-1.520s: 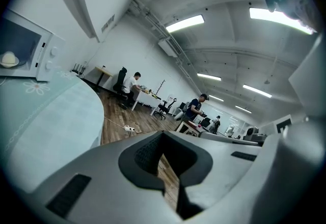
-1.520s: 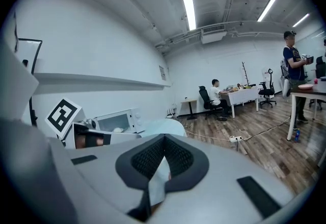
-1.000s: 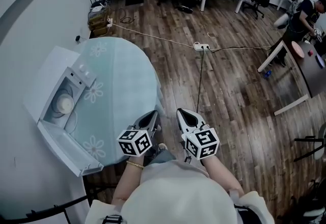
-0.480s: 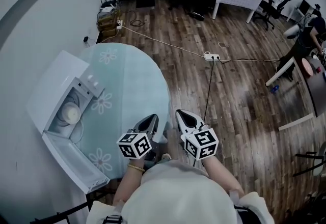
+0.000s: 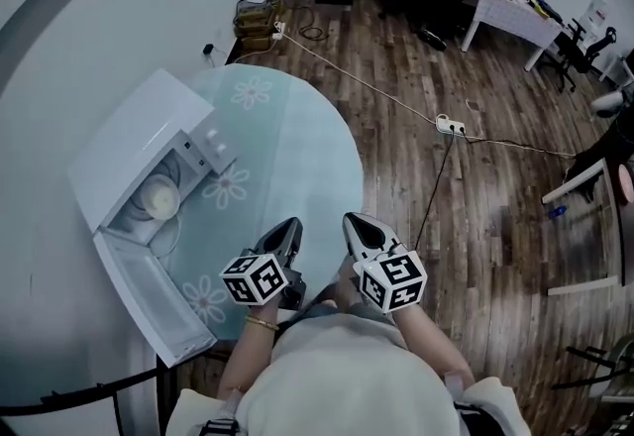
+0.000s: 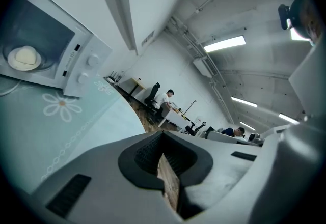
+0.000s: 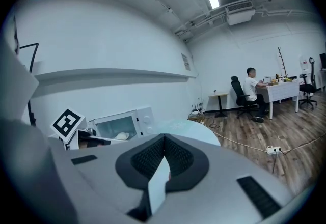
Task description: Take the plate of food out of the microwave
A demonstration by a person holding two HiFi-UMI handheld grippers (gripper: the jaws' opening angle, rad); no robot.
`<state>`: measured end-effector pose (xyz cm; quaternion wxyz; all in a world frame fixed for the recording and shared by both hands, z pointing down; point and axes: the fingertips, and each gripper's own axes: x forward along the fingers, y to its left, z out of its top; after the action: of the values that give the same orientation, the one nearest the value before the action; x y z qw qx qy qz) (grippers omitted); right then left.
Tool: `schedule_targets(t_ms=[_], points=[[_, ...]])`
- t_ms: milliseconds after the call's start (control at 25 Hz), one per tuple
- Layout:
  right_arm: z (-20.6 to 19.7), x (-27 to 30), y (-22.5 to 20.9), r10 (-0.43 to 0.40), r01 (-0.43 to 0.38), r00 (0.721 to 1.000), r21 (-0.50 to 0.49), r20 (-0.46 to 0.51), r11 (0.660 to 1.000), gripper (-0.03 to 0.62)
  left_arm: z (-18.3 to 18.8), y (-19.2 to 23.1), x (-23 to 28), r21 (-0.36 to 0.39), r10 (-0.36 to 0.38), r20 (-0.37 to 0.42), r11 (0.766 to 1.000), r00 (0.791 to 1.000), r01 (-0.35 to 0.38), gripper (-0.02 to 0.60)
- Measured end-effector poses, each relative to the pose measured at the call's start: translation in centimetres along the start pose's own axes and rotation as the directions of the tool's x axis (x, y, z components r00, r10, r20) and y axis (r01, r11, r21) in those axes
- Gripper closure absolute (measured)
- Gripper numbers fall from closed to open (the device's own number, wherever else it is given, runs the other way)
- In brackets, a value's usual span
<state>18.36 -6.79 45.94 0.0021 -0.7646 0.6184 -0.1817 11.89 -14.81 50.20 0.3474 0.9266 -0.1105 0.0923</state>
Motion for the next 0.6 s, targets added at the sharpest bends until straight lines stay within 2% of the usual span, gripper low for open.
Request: schedule_targets(t_ms=[280,440,600], points=[[0.0,4.2,3.3,0.167,-0.169,0.985,-0.029,-0.045,0.985,0.588,1.6,4.2,-3.1,-0.058,0.15,0.081,0.988,0.985,-0.146,0.569],[0.4,6.8,5.1,0.275,-0.281,0.958,-0.065,-0.081,0.958,0.588,2.7,6.5,-4.5,-0.103,0.243,0.142,0.968,0.96,-0.229,0.569],[1.0,9.3,6.5,0.365,-0.377,0.923,-0.096,-0.123,0.921,0.588,3.8,8.6,-5.3,-0.185,0.315,0.2,0.942,0.928,-0.28,0.569]])
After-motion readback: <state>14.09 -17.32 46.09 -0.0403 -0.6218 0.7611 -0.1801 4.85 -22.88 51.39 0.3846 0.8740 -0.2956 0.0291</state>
